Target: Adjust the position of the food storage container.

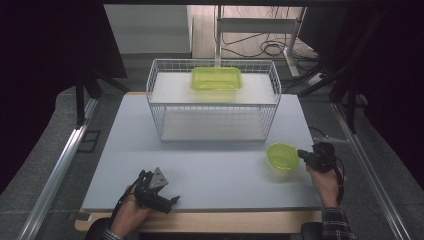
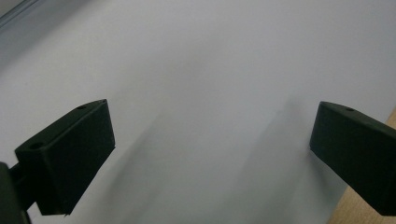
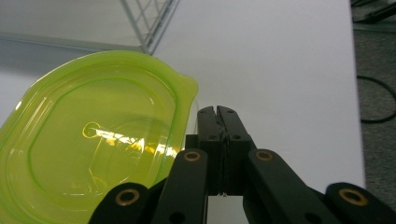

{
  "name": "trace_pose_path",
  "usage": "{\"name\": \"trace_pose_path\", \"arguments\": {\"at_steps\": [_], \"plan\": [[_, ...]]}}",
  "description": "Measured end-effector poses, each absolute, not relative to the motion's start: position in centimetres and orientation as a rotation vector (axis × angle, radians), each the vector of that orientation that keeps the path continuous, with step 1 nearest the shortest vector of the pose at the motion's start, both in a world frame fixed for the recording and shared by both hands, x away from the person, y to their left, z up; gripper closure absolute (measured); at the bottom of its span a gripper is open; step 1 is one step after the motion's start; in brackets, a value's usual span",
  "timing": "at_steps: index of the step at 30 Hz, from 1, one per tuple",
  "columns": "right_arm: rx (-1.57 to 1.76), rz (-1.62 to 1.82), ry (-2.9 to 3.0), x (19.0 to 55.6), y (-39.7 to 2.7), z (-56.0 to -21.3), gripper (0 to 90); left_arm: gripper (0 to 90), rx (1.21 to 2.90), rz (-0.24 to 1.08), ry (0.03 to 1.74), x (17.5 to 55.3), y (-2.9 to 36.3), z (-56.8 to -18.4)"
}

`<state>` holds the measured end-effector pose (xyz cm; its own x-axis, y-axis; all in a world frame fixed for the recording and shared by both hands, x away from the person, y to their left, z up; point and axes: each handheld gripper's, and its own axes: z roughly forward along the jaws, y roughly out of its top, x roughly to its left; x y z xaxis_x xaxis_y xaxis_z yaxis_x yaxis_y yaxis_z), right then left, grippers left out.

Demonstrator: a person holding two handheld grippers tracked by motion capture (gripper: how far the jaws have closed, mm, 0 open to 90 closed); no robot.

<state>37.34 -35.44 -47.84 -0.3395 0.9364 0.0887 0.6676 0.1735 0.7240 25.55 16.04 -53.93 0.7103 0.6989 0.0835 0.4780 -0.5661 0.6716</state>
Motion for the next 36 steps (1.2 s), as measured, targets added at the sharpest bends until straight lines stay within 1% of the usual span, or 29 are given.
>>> {"name": "trace_pose_path", "arguments": {"at_steps": [19,28,36], "plan": [[1.443,1.066,2.257,36.4,-30.2,-48.2,87.1,0.3,2.288,0.450,0.898,25.5,15.9,-54.0],[1.448,1.018,2.303,36.5,-30.7,-48.8,86.4,0.4,2.288,0.448,0.905,25.5,15.9,-54.0],[1.462,1.037,2.414,36.0,-29.7,-50.1,86.9,0.4,2.295,0.453,0.905,25.5,15.8,-54.1]]}}
